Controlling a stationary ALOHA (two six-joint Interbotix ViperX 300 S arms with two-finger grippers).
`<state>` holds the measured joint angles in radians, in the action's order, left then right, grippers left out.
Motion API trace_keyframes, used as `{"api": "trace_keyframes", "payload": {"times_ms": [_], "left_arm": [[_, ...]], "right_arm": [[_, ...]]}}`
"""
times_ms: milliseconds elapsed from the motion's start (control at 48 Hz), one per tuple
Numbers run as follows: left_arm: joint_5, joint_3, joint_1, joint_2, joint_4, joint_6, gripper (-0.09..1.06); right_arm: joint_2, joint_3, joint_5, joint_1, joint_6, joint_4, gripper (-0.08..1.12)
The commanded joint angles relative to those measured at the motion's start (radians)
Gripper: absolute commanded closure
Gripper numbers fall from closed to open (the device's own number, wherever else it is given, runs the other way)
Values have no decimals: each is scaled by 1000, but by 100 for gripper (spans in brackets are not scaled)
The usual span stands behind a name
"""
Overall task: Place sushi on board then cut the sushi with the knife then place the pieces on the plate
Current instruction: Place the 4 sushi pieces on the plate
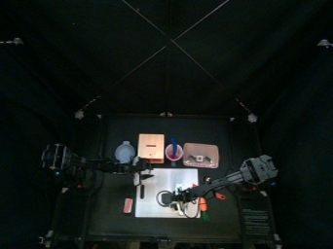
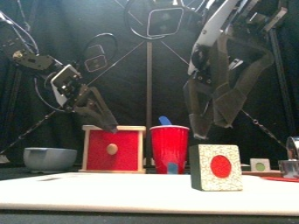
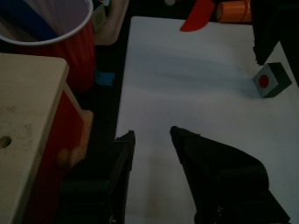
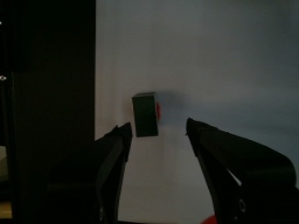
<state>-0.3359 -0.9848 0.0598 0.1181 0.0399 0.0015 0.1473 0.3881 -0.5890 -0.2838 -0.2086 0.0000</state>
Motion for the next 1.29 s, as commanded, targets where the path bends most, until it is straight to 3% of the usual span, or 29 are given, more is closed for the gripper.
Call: {"api": "trace_keyframes", "payload": {"times_ms": [21,229,438,646,1000,1292], "left_arm": [[-5,14,-2,15,2,3,19],[-5,14,0,15,0,3,19],[-5,11,-2,15,0,3,19],[-5,11,-2,15,-2,3,19],[-5,12,-2,15,-2,5,19],[-5,14,3,15,-3,5,19]], "right_arm": [[2,-38,12,-8,0,3,18],[54,-52,48,-12,2,5,22],[72,-43,81,-12,2,14,39],[-21,31,63,21,2,-3,45],[-341,259,-72,347,2,-117,45],[-408,318,-101,695,3,-244,45]]}}
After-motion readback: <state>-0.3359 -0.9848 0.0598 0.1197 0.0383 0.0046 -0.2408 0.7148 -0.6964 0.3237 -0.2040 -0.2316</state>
